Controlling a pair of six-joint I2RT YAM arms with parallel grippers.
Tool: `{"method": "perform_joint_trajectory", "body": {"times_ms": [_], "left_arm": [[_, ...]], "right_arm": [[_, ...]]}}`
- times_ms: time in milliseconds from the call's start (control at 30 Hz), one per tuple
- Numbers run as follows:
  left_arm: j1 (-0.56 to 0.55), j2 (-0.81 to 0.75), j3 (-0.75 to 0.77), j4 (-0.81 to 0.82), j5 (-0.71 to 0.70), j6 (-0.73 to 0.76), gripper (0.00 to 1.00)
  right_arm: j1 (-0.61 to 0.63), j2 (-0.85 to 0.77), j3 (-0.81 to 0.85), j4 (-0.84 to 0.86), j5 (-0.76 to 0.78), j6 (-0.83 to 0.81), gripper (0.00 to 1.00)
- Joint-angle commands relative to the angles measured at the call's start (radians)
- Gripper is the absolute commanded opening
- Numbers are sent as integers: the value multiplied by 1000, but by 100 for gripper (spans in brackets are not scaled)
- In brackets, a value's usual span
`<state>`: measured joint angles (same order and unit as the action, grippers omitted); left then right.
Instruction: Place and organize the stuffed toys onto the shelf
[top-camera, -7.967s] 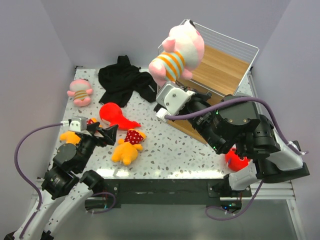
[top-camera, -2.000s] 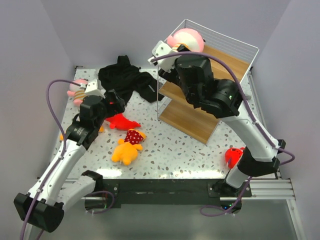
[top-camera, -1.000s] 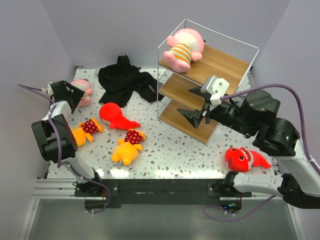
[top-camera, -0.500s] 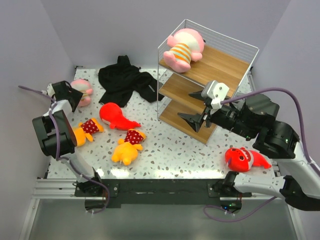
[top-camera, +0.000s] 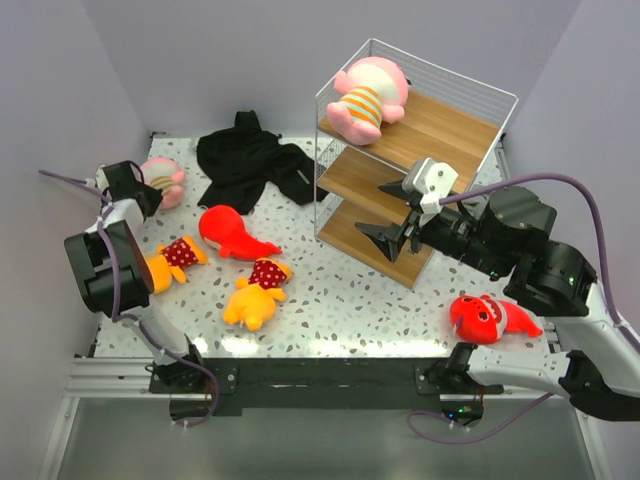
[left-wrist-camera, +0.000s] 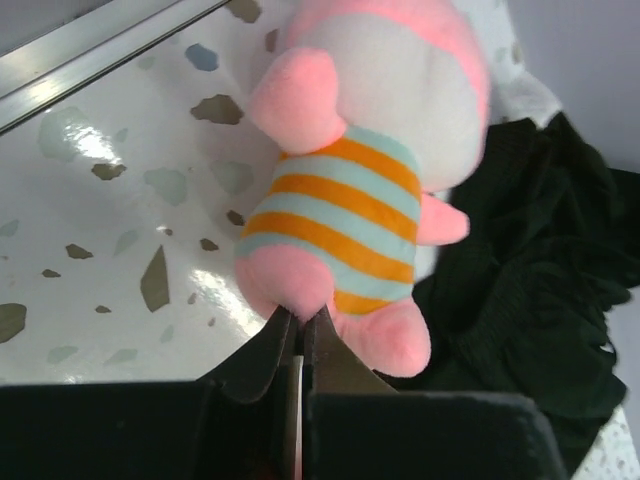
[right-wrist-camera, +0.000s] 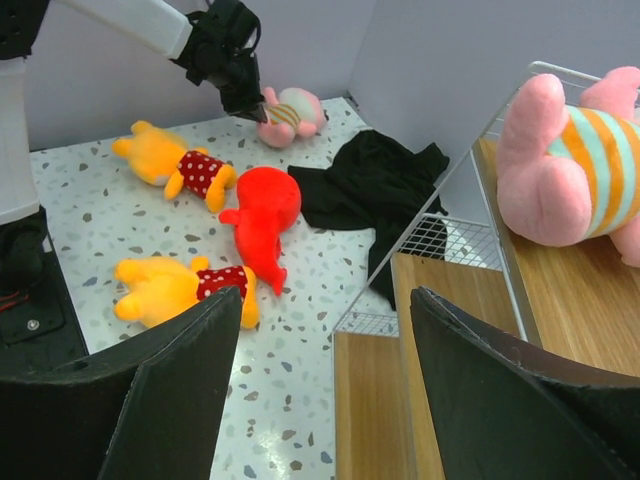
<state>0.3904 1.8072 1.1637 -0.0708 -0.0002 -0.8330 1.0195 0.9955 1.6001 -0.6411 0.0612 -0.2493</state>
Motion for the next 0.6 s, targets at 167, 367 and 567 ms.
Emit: {"method": "perform_joint_trajectory", "body": {"times_ms": [167,367,567], "left_arm": [[-45,-296,51,-20,196,106,0],[-73,-472,105,-84,347,121,0],[-119,-620,128,-106,468,63,0]], "right_arm": [[2,19,101,-48,81,53,70],[2,9,129,-19,60,47,71],[2,216,395,-110,95,-12,70]]}}
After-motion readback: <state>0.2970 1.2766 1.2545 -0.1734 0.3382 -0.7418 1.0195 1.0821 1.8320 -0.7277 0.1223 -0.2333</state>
